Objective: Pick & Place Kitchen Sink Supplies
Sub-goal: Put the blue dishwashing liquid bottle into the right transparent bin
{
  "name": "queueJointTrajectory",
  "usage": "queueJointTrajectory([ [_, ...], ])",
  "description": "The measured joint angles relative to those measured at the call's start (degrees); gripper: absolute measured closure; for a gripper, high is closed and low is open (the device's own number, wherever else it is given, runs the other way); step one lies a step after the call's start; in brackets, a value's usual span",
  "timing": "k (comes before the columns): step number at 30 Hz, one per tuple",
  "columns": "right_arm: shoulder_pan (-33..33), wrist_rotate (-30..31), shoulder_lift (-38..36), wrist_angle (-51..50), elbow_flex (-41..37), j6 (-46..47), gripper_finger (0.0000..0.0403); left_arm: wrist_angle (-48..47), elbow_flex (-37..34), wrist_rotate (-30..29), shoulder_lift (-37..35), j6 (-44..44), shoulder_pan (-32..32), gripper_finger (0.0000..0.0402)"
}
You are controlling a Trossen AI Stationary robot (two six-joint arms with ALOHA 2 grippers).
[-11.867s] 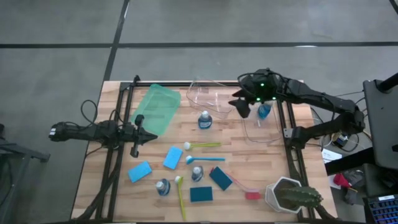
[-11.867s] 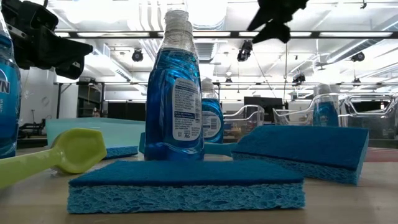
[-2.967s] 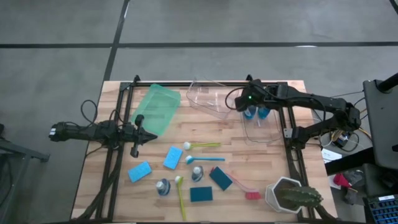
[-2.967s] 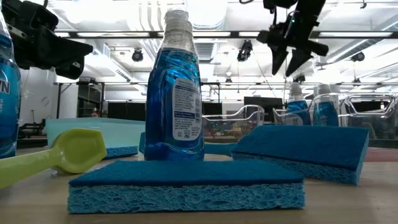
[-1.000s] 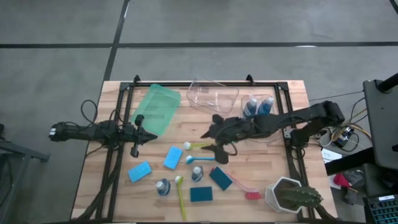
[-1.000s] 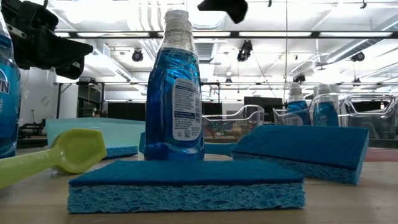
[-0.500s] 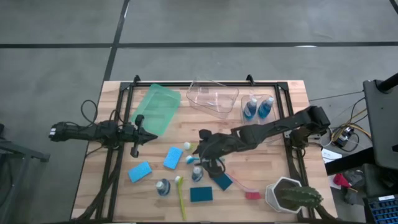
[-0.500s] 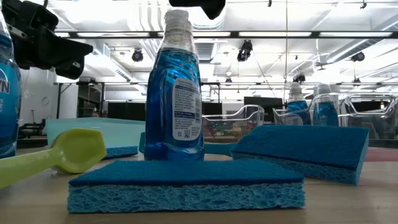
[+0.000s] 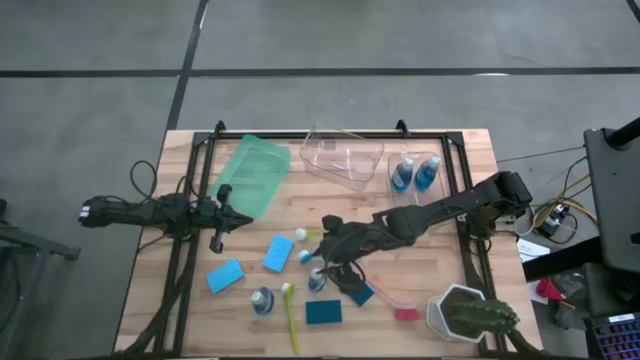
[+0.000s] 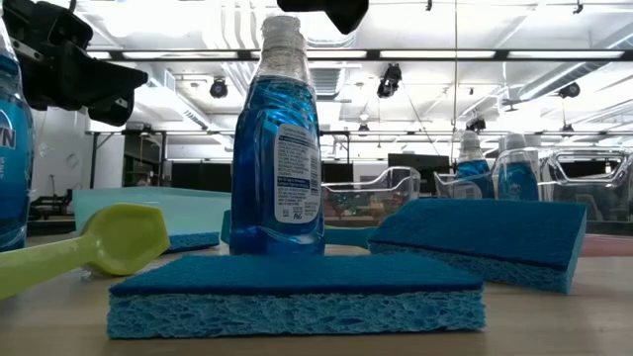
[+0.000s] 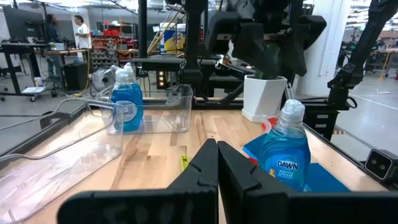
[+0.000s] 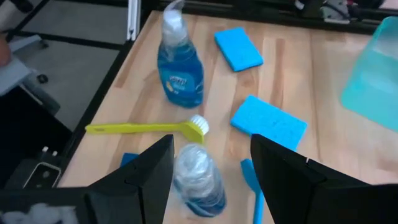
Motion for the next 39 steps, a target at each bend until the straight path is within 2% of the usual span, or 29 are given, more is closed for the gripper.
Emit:
queueJointTrajectory([
  [24,1.2,0.3,0.0,12.0,-6.0,1.7,0.019,0.0,0.0,0.0,0.0,0.0,0.0,0.0401],
  [34,1.4,0.7,0.0,11.9,-6.7,3.6,0.0121,0.0,0.0,0.0,0.0,0.0,0.0,0.0401],
  [39,1.5,1.6,0.0,11.9,-7.2,3.8,0.0106,0.0,0.0,0.0,0.0,0.0,0.0,0.0401],
])
